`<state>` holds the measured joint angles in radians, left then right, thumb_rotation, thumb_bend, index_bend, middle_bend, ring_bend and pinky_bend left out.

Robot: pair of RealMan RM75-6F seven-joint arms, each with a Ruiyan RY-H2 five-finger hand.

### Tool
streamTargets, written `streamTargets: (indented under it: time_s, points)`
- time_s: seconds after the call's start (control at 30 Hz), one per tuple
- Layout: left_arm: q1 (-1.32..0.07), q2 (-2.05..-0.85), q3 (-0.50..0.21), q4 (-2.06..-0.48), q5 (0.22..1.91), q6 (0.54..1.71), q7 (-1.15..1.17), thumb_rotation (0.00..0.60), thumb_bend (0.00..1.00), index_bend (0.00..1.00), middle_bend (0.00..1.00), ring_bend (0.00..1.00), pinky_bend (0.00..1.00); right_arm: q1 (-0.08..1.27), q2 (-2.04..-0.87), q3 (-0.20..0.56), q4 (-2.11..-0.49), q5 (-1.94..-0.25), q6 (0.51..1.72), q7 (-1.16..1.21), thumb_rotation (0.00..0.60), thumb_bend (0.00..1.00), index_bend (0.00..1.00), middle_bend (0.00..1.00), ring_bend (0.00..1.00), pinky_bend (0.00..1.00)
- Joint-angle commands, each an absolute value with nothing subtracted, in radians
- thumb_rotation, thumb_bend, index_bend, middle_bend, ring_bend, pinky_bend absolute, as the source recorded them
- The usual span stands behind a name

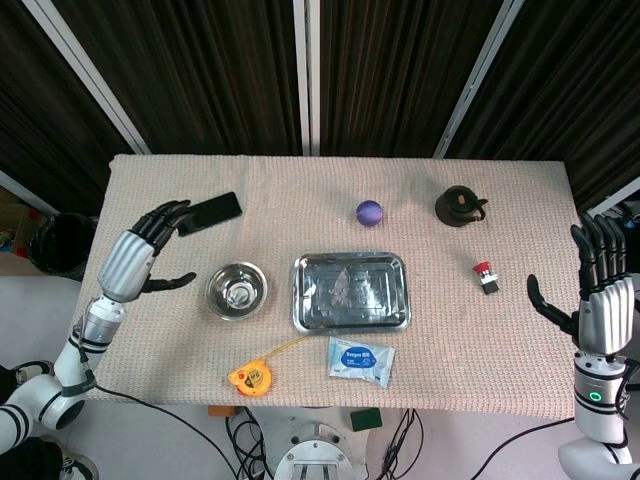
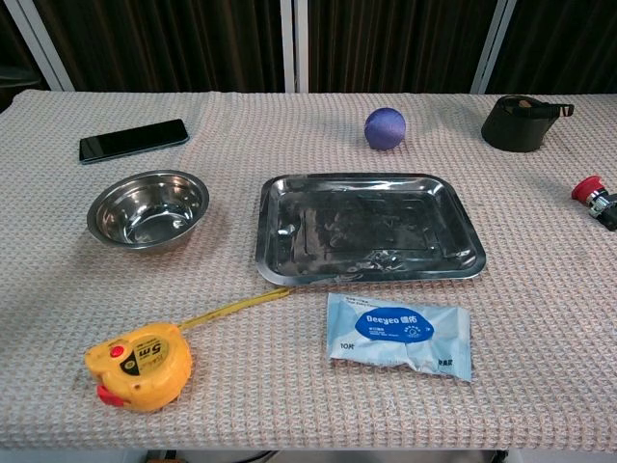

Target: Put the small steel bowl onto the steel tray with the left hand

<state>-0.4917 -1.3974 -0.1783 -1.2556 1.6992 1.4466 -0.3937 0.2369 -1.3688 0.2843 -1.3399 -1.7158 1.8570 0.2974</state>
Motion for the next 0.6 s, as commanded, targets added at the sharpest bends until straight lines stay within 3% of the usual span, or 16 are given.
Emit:
streamTargets:
  time_s: [0.03,0.33,0.6]
  points:
    - [-0.516,-1.404,-0.177,-1.267,1.689,1.415,-0.389,0.6,0.09,0.11,0.11,0.1,0.22,0.251,-1.394,0.3,-1.305,-1.708,1.881,0.331,0.6,0.37,0.0,0.0,0.0,0.0]
    - [-0.521,-1.403,-0.148,-1.265,1.678,1.412,-0.379,0.6,0.09,0.13,0.12,0.1,0.21,0.251,-1.409,0.286,-1.263,-1.693,1.898,0.365,0.6,0.37,0.0,0.0,0.0,0.0]
    - [-0.491,-1.282,-0.002,-1.351,1.793,1.375,-0.213,0.6,0.09,0.21,0.12,0.08,0.22,0.23,-1.384,0.252,-1.262,-1.689,1.889,0.323,0.6,0.37,0.0,0.0,0.0,0.0]
